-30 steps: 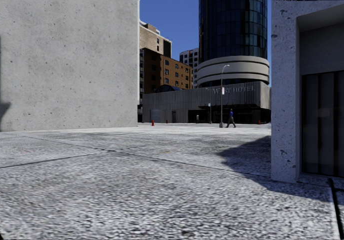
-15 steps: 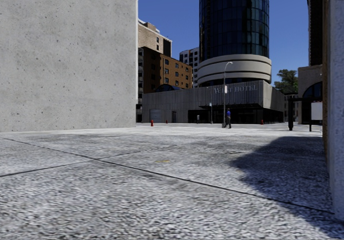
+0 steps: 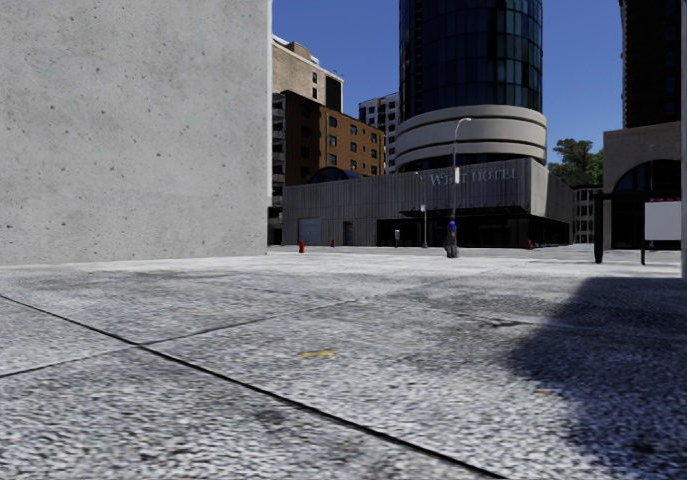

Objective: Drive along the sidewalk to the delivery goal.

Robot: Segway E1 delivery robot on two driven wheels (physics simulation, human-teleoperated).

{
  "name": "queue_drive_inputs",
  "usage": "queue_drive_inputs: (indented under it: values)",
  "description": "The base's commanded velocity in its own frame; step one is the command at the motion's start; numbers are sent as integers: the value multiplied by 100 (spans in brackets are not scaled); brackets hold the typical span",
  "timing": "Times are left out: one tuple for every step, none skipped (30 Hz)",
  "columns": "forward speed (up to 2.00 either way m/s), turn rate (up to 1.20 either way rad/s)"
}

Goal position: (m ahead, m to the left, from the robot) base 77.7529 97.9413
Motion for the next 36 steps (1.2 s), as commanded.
queue_drive_inputs:
  values:
    - [200, 0]
    - [200, 0]
    - [200, 0]
    - [200, 0]
    - [200, 0]
    - [200, 0]
    - [200, 0]
    - [200, 0]
    - [200, 0]
    - [200, 0]
    - [200, 0]
    - [200, 0]
    - [200, 0]
    - [200, 0]
    - [200, 0]
    - [200, 0]
    - [200, 0]
    - [200, 0]
    - [200, 0]
    - [200, 0]
    - [200, 0]
    - [200, 0]
    - [200, 0]
    - [200, 0]
    - [200, 0]
    - [200, 0]
    - [200, 0]
    - [200, 0]
    - [200, 0]
    - [200, 0]
    - [200, 0]
    - [200, 0]
    - [200, 0]
    - [200, 0]
    - [200, 0]
    - [200, 0]
